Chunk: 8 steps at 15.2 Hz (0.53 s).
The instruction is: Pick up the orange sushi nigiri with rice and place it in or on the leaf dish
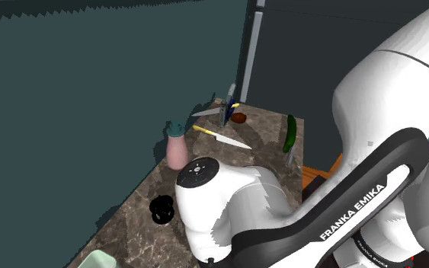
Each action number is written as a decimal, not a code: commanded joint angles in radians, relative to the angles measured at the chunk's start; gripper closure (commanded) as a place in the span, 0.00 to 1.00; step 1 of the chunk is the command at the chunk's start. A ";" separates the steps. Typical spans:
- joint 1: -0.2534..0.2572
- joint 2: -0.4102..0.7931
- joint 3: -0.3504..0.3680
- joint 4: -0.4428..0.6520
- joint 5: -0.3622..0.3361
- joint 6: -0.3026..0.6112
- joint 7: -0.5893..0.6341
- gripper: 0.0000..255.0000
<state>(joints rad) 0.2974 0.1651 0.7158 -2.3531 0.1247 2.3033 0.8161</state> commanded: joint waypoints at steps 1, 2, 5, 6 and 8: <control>-0.001 0.008 -0.003 -0.006 -0.004 0.007 0.000 1.00; -0.001 0.008 -0.003 -0.006 -0.004 0.007 0.000 1.00; -0.001 0.008 -0.003 -0.006 -0.004 0.007 0.000 1.00; -0.001 0.008 -0.003 -0.006 -0.004 0.007 0.000 1.00; -0.001 0.007 -0.003 -0.006 -0.004 0.006 0.000 0.00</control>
<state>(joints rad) 0.2966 0.1724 0.7128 -2.3589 0.1205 2.3097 0.8156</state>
